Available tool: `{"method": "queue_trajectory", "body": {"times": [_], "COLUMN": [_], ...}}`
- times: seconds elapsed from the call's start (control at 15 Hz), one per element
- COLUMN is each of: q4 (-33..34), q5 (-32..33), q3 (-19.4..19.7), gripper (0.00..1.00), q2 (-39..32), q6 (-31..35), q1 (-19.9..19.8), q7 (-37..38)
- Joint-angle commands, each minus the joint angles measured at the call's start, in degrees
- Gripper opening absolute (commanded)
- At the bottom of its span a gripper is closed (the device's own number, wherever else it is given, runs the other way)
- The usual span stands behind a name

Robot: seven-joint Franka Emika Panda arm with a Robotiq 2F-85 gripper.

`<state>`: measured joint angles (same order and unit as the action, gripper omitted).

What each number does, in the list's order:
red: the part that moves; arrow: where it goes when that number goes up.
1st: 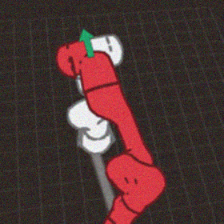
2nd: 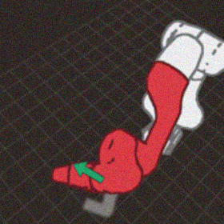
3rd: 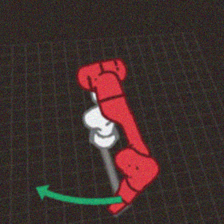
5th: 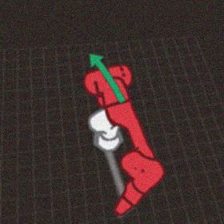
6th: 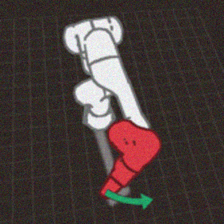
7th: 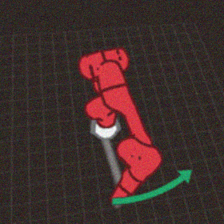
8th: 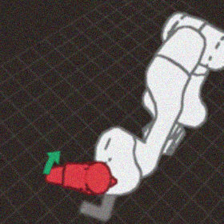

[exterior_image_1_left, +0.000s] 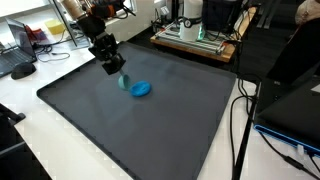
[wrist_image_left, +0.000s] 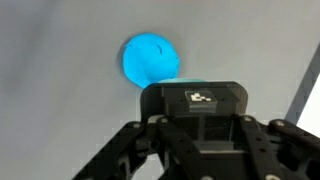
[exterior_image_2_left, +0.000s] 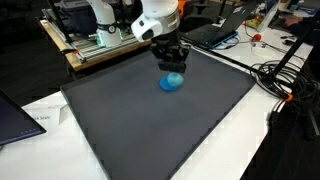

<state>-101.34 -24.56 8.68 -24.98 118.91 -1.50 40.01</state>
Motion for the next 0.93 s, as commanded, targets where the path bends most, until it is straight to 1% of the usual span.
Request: {"method": "queue_trajectory", "body": {"times": [0.0,0.13,0.33,0.87], "q4": [-3.5,-3.2,-2.2,0.2], "q5": [10.8,16.7,23.9,37.9], "q3": [0.3,0.1,-0.7,-3.2], "gripper": [0.22,0.22,0.22,0.22], "q2": [4.0,4.5,4.5,2.9], "q6": [2.7,2.1,0.5,-5.4], "q1": [4.3,6.2,8.4,13.0], "q7": [6.6,9.8,12.9,16.1]}}
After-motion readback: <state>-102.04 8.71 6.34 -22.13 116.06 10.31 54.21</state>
